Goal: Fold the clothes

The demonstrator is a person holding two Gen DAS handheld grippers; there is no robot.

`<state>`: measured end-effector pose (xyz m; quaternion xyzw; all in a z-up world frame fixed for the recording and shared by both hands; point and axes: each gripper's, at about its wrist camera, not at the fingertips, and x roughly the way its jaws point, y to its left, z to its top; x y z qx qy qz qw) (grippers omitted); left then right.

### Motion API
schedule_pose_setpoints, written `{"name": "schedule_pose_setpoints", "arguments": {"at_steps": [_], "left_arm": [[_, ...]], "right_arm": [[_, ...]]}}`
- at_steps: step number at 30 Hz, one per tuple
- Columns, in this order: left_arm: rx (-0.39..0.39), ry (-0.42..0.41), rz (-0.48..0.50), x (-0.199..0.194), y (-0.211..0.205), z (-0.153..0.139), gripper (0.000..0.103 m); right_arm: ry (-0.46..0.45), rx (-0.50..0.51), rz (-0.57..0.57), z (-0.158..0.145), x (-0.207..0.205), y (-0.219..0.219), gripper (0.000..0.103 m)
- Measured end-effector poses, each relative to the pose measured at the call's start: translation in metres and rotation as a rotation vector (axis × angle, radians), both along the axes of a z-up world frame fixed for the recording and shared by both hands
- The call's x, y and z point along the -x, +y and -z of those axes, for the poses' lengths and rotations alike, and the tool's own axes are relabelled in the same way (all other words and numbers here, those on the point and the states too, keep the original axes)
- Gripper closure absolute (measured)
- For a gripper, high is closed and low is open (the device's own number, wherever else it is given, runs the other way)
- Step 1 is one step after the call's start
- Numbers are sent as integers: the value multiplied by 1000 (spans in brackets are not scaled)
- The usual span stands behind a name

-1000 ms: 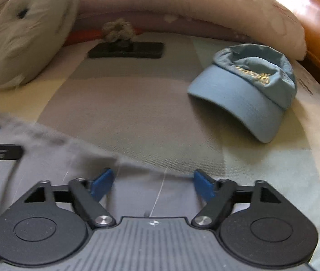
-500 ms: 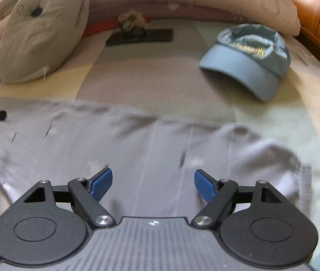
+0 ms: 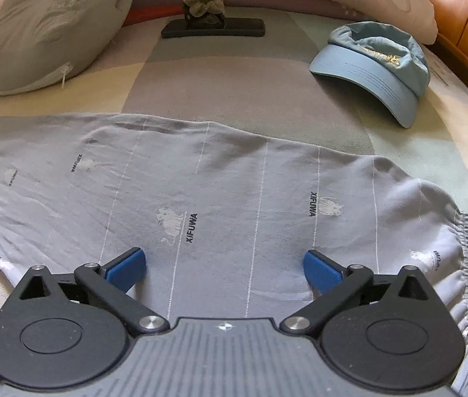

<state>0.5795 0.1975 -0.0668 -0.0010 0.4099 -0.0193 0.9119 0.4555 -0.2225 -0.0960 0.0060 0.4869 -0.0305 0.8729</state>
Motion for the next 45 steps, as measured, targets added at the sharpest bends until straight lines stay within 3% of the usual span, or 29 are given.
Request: {"name": "schedule_pose_setpoints", "arguments": {"at_steps": [4, 5, 9, 12, 15, 19, 27, 33, 39, 45], "left_arm": [[-133, -1, -7, -13, 19, 16, 10], [-138, -5, -17, -10, 25, 20, 9], [-27, 19, -110, 9, 51, 23, 8], [-44, 23, -131, 23, 49, 18, 11], [-73, 3, -82, 36, 32, 8, 11], [-118, -47, 41, 59, -4, -15, 10], [-100, -9, 191, 99, -97, -36, 10], [-86, -7, 385, 105, -192, -26, 10], [-106, -15, 500, 101, -263, -5, 10], [-127, 124, 457, 96, -275, 23, 8]], "right_arm": [[-9, 16, 7, 1, 1, 3, 0], [-10, 16, 9, 1, 1, 3, 0], [-27, 16, -3, 2, 2, 3, 0], [-33, 11, -23, 2, 2, 2, 0], [-5, 5, -36, -2, 0, 0, 0], [11, 7, -79, -13, 3, 1, 0], [26, -31, -185, -32, 25, -5, 0], [53, -100, -97, -36, 42, -34, 0], [80, -162, 39, -34, 58, -67, 0], [116, -218, 113, -27, 71, -88, 0]]}}
